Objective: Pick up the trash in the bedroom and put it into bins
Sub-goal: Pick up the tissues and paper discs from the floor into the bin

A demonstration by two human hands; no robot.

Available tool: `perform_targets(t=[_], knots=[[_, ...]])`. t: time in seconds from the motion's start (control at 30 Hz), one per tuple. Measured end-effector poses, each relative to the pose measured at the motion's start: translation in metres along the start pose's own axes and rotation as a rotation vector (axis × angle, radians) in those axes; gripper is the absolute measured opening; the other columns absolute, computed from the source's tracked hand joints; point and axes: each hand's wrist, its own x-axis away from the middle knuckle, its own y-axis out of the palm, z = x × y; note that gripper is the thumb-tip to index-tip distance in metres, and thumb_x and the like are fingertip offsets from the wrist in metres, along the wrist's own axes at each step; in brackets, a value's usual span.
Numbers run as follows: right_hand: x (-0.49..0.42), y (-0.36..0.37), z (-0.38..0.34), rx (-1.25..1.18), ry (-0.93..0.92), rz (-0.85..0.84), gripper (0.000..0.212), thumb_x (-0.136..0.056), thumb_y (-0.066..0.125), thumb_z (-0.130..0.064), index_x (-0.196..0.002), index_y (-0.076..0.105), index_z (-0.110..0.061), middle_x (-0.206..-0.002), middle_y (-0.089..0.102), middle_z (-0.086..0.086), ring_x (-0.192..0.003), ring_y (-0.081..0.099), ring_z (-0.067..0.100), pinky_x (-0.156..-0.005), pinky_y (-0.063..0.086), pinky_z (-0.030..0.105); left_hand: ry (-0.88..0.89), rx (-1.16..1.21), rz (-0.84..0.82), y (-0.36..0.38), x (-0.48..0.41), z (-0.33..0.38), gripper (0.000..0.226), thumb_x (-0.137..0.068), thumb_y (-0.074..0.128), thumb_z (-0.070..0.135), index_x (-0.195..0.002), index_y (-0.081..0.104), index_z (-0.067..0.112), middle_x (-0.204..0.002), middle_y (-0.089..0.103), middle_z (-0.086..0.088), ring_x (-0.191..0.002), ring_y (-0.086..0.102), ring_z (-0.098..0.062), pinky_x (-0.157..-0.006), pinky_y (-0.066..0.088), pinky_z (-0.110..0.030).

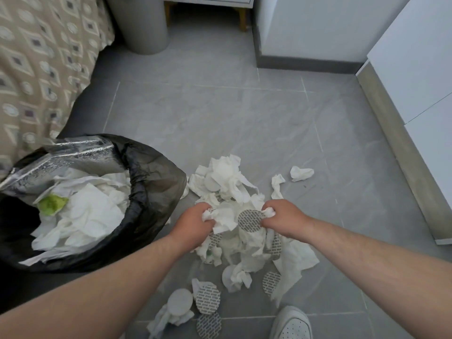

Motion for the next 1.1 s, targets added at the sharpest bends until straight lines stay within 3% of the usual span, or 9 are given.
perform_targets(t=[0.13, 0.33, 0.5, 0.57, 0.63, 0.8, 0.9, 1.03, 1.1], knots=[[0.011, -0.018, -0.015, 0.019, -0.031, 0.011, 0.011, -0.075, 0.065, -0.015, -0.084, 0.066, -0.009, -0.082, 0.066, 0.006, -0.078, 0.065, 0.022, -0.065, 0.051, 0.034, 0.085, -0.086, -0.037, -0.025, 0.007, 0.030, 0.029, -0.084, 0.061, 0.016, -0.113, 0.060, 0.019, -0.098, 0.065, 0.000, -0.084, 0.062, -0.017, -0.067, 0.046, -0.023], [0.039, -0.045, -0.043, -0.003, -0.088, 0.095, 0.013, -0.076, 0.065, -0.012, -0.082, 0.066, -0.001, -0.074, 0.063, 0.007, -0.074, 0.060, 0.021, -0.066, 0.046, 0.031, 0.150, -0.073, -0.020, -0.078, 0.029, 0.083, 0.028, -0.083, 0.064, 0.015, -0.112, 0.061, 0.017, -0.088, 0.062, 0.000, -0.067, 0.058, -0.010, -0.050, 0.042, -0.016], [0.058, -0.065, -0.071, -0.146, -0.078, 0.241, 0.006, -0.077, 0.065, -0.008, -0.081, 0.066, -0.004, -0.073, 0.063, 0.005, -0.065, 0.057, 0.017, -0.055, 0.042, 0.027, 0.166, 0.095, 0.017, -0.130, 0.064, 0.102, 0.014, -0.082, 0.066, 0.011, -0.092, 0.065, 0.019, -0.078, 0.066, -0.006, -0.063, 0.063, -0.021, -0.058, 0.057, -0.037], [0.062, -0.070, -0.085, -0.222, -0.085, 0.290, 0.002, -0.078, 0.065, -0.007, -0.078, 0.065, -0.005, -0.068, 0.059, 0.004, -0.062, 0.053, 0.017, -0.054, 0.038, 0.027, 0.166, 0.168, 0.073, -0.149, 0.077, 0.100, 0.012, -0.084, 0.064, 0.010, -0.093, 0.065, 0.019, -0.074, 0.064, -0.006, -0.051, 0.060, -0.016, -0.043, 0.050, -0.028], [0.065, -0.072, -0.099, -0.307, -0.096, 0.336, 0.010, -0.078, 0.066, -0.005, -0.071, 0.061, -0.010, -0.063, 0.055, 0.002, -0.059, 0.049, 0.017, -0.052, 0.036, 0.026, 0.155, 0.217, 0.154, -0.168, 0.089, 0.093, 0.014, -0.086, 0.063, 0.011, -0.092, 0.064, 0.023, -0.072, 0.063, -0.005, -0.047, 0.057, -0.013, -0.040, 0.045, -0.021], [0.061, -0.073, -0.138, -0.442, -0.150, 0.351, 0.014, -0.079, 0.068, -0.005, -0.069, 0.063, -0.013, -0.065, 0.059, 0.004, -0.063, 0.052, 0.021, -0.060, 0.037, 0.030, 0.168, 0.211, 0.343, -0.223, 0.102, 0.062, 0.021, -0.084, 0.065, 0.010, -0.090, 0.066, 0.031, -0.079, 0.066, -0.002, -0.064, 0.063, -0.018, -0.059, 0.052, -0.031], [0.053, -0.069, -0.156, -0.516, -0.178, 0.314, 0.015, -0.081, 0.067, -0.003, -0.073, 0.067, -0.017, -0.072, 0.067, 0.007, -0.068, 0.060, 0.025, -0.067, 0.043, 0.033, 0.166, 0.231, 0.448, -0.246, 0.112, 0.034, 0.025, -0.084, 0.065, 0.008, -0.089, 0.067, 0.033, -0.084, 0.068, 0.004, -0.072, 0.064, -0.013, -0.061, 0.051, -0.025], [0.040, -0.066, -0.171, -0.592, -0.187, 0.274, 0.015, -0.082, 0.065, 0.000, -0.080, 0.069, -0.014, -0.087, 0.072, 0.021, -0.076, 0.065, 0.031, -0.077, 0.049, 0.043, 0.093, 0.196, 0.434, -0.247, 0.113, -0.021, 0.033, -0.080, 0.066, 0.003, -0.080, 0.067, 0.036, -0.077, 0.069, 0.009, -0.071, 0.065, -0.012, -0.057, 0.049, -0.016], [0.035, -0.063, -0.174, -0.613, -0.175, 0.267, 0.014, -0.081, 0.066, 0.001, -0.082, 0.069, -0.013, -0.091, 0.071, 0.024, -0.079, 0.066, 0.033, -0.082, 0.051, 0.051, 0.071, -0.013, 0.383, -0.239, 0.100, -0.050, 0.030, -0.079, 0.067, 0.007, -0.094, 0.066, 0.033, -0.093, 0.066, 0.016, -0.091, 0.062, -0.008, -0.066, 0.043, -0.012]])
